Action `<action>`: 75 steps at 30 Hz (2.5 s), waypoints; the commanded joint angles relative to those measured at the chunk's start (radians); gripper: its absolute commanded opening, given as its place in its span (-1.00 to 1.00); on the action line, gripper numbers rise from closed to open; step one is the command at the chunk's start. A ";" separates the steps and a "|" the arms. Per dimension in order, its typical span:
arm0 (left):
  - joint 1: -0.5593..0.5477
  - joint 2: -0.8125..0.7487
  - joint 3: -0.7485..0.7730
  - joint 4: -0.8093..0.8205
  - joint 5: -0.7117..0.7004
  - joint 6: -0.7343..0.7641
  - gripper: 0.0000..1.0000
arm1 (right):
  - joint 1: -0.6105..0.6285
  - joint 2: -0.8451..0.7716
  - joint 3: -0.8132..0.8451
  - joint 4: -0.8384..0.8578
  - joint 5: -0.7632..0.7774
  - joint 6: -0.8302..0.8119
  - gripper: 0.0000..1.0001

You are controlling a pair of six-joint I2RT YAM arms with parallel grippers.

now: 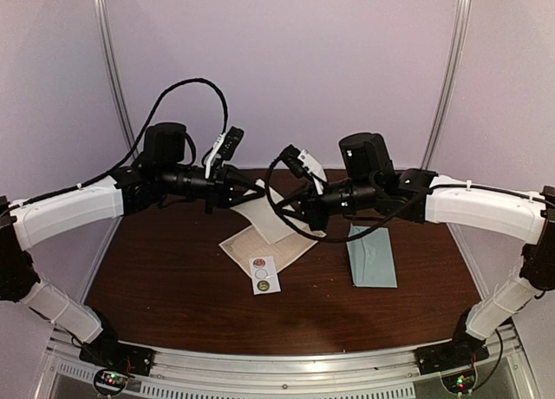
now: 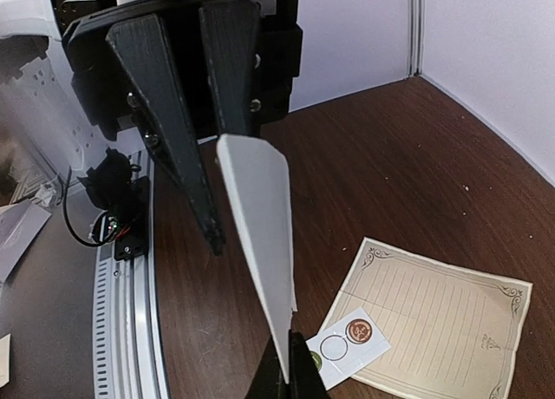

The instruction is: Place the letter into the envelope and seal it

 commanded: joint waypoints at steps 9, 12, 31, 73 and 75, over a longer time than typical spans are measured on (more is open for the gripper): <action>0.026 -0.091 0.034 -0.065 -0.187 0.083 -0.13 | -0.003 -0.063 -0.029 0.014 -0.036 -0.002 -1.00; 0.030 -0.087 0.041 -0.078 -0.178 0.084 0.04 | -0.004 -0.062 -0.022 -0.005 -0.075 -0.003 -1.00; 0.029 0.011 0.087 -0.135 0.080 0.083 -0.57 | -0.005 -0.049 0.012 -0.063 -0.121 -0.048 -1.00; 0.030 -0.231 -0.155 0.290 -0.430 -0.249 0.35 | -0.034 -0.191 -0.201 0.419 0.041 0.214 -1.00; 0.030 -0.257 -0.216 0.382 -0.440 -0.344 0.43 | -0.037 -0.211 -0.232 0.493 0.048 0.258 -1.00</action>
